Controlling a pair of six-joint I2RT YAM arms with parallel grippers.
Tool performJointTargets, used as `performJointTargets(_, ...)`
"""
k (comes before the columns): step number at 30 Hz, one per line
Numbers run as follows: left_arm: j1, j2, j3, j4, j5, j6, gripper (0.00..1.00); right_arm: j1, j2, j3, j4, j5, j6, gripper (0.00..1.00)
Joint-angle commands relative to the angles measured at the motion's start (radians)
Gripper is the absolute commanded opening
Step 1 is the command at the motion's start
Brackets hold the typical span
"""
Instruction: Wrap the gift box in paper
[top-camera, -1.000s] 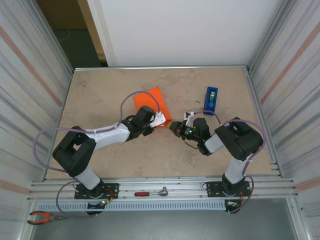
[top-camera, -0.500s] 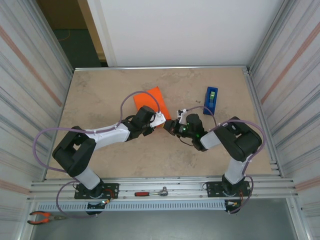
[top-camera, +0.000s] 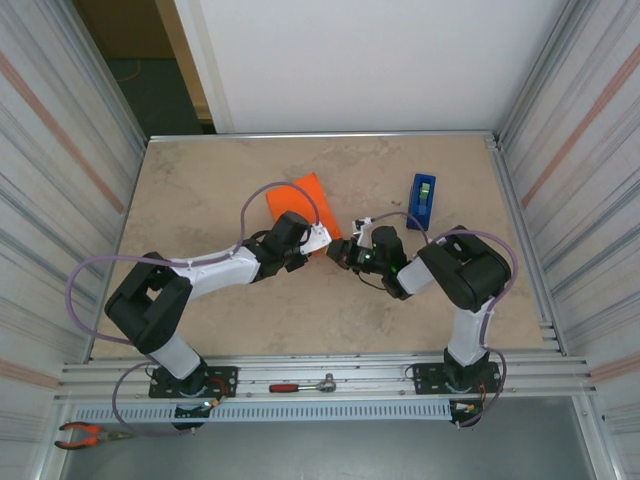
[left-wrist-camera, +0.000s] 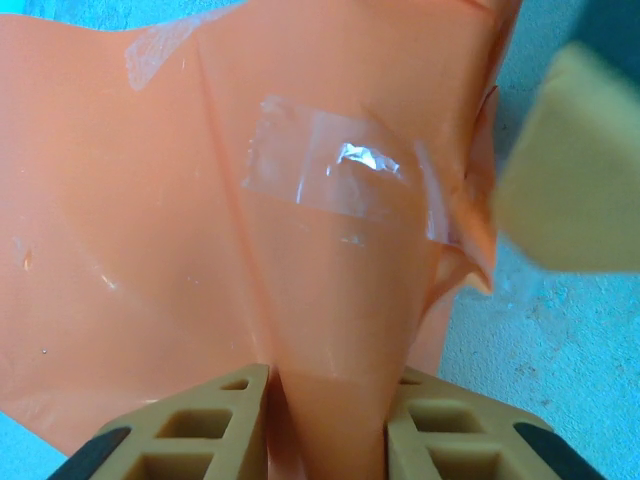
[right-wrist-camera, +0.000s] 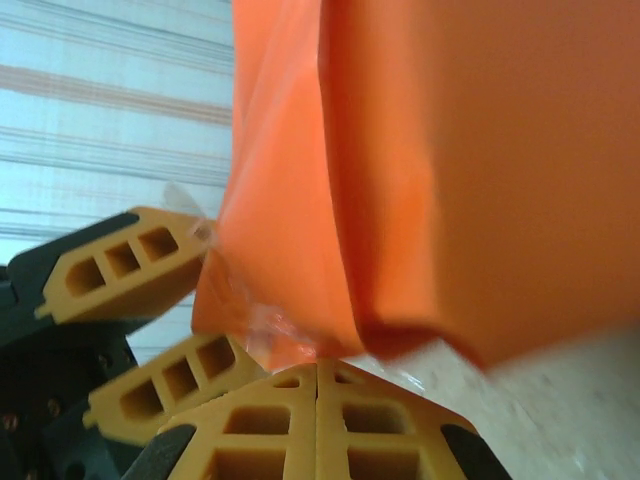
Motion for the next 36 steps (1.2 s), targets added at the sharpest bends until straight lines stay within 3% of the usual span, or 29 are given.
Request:
performJointTargets(1, -0.009, 0.014, -0.023, -0.107, 0.039, -0.029, 0.27, -0.005, -0.085, -0.048, -0.055, 0.002, -0.057, 0.00)
performJointTargets(6, -0.009, 0.014, -0.022, -0.109, 0.037, -0.027, 0.27, 0.011, -0.089, -0.049, -0.105, 0.006, -0.084, 0.00)
performJointTargets(24, -0.011, 0.003, -0.024, -0.105, 0.046, -0.031, 0.27, 0.003, 0.151, 0.137, 0.000, 0.033, -0.008, 0.00)
performJointTargets(31, 0.005, -0.078, 0.011, -0.120, 0.111, -0.058, 0.29, -0.004, 0.111, 0.097, 0.013, 0.015, 0.002, 0.00)
performJointTargets(36, 0.072, -0.168, 0.057, -0.147, 0.227, -0.129, 0.36, -0.010, 0.058, 0.045, 0.005, -0.001, 0.000, 0.00)
